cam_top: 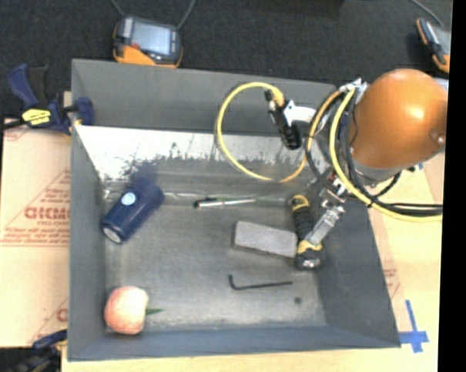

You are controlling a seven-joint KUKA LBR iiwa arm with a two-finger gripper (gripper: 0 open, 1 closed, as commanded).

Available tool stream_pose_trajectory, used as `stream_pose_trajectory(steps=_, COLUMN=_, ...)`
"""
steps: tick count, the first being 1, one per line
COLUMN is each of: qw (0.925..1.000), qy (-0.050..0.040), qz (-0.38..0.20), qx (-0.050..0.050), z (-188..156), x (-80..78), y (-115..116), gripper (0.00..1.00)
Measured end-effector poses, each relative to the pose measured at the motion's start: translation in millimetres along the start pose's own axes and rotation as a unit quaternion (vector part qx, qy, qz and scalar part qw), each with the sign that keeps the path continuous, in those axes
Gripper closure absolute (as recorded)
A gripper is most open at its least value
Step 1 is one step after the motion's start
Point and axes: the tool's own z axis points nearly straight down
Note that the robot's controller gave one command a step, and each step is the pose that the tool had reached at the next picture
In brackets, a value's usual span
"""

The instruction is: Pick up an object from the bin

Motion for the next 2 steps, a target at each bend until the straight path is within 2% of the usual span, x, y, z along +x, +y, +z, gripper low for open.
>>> stream_pose_trajectory(steps=1, qw=0.9988, qy=0.0008, qz=-0.048, qx=-0.001, z=58.0, x=2.5, y=59.6, gripper=0.00)
stream_pose_trajectory(steps=2, qw=0.9886, qy=0.0032, qz=-0.151, qx=0.001, z=93.8, x=23.5, y=46.3, gripper=0.00)
